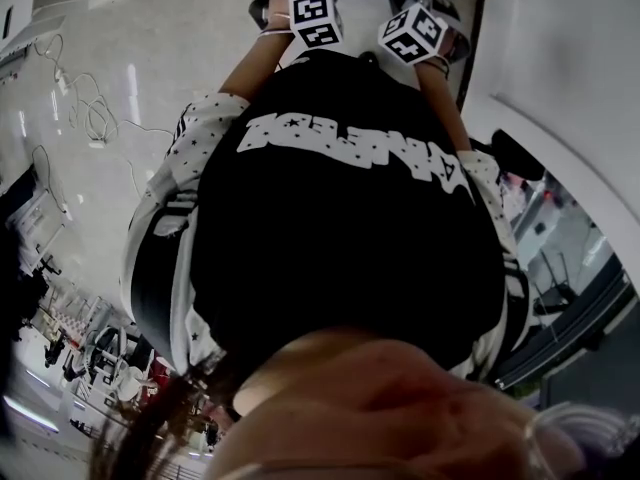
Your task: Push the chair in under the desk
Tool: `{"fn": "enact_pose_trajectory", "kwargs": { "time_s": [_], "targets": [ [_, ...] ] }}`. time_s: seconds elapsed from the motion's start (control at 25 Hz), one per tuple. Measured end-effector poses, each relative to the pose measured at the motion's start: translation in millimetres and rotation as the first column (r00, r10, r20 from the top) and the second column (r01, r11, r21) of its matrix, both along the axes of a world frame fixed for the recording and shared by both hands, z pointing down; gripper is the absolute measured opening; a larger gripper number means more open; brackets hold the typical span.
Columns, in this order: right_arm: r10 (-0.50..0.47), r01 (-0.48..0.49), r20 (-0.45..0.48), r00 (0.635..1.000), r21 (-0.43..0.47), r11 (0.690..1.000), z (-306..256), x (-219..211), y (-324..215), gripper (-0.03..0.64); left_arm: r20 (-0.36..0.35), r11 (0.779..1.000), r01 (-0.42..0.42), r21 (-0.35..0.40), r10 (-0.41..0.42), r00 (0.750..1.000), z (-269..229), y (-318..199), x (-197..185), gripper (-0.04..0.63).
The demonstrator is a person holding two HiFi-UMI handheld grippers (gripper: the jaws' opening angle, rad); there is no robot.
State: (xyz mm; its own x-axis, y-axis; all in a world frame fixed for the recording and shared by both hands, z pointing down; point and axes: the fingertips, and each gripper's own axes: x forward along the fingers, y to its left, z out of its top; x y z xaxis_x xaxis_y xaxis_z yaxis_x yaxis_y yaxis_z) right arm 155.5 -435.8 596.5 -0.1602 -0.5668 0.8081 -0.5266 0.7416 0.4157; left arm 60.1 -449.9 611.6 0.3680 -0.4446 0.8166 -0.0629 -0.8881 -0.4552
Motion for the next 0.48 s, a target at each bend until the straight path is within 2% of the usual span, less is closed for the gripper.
{"fn": "enact_pose_trajectory", "kwargs": {
  "time_s": [0.48],
  "targets": [
    [0.003, -0.003, -0.01, 1.0, 0.002, 1.0, 0.2, 7.2, -8.2, 0.158, -0.001, 1.0, 0.006, 0.01, -0.006, 1.0, 0.7, -6.8, 6.9, 0.126]
  ]
}}
